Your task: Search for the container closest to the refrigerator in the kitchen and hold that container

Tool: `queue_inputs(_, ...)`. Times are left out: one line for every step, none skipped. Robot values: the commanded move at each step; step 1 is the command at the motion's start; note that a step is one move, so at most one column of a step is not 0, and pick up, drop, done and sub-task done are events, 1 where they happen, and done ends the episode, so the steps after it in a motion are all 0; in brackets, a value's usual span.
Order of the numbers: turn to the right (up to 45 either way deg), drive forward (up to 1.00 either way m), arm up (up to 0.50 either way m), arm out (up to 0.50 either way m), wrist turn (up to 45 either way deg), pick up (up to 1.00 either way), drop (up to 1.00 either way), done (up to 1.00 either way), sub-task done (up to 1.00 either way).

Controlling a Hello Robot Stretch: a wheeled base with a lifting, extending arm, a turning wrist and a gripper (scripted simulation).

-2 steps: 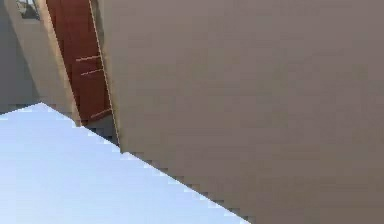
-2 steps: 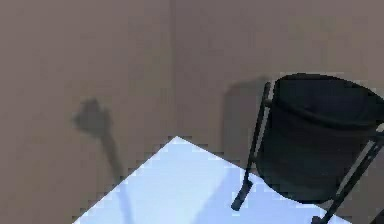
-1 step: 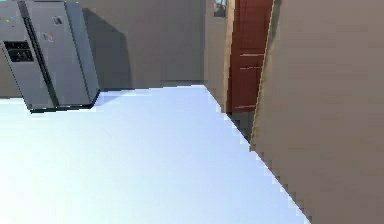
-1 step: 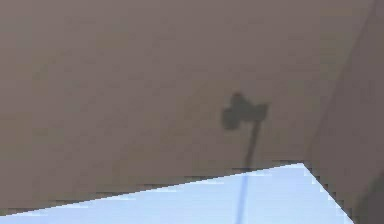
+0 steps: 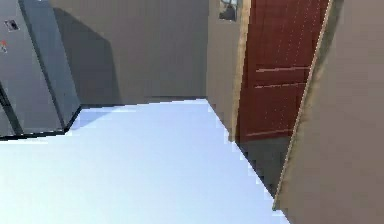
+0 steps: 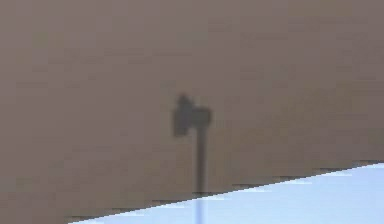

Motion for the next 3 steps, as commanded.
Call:
queue_inputs(-45.0, 0.0, 0.0, 0.0, 0.0, 0.0, 0.0, 0.0, 0.0)
queue_inputs(-15.0, 0.0, 0.0, 0.0, 0.0, 0.0, 0.0, 0.0, 0.0)
queue_inputs(0.0, 0.65, 0.0, 0.0, 0.0, 0.0, 0.0, 0.0, 0.0)
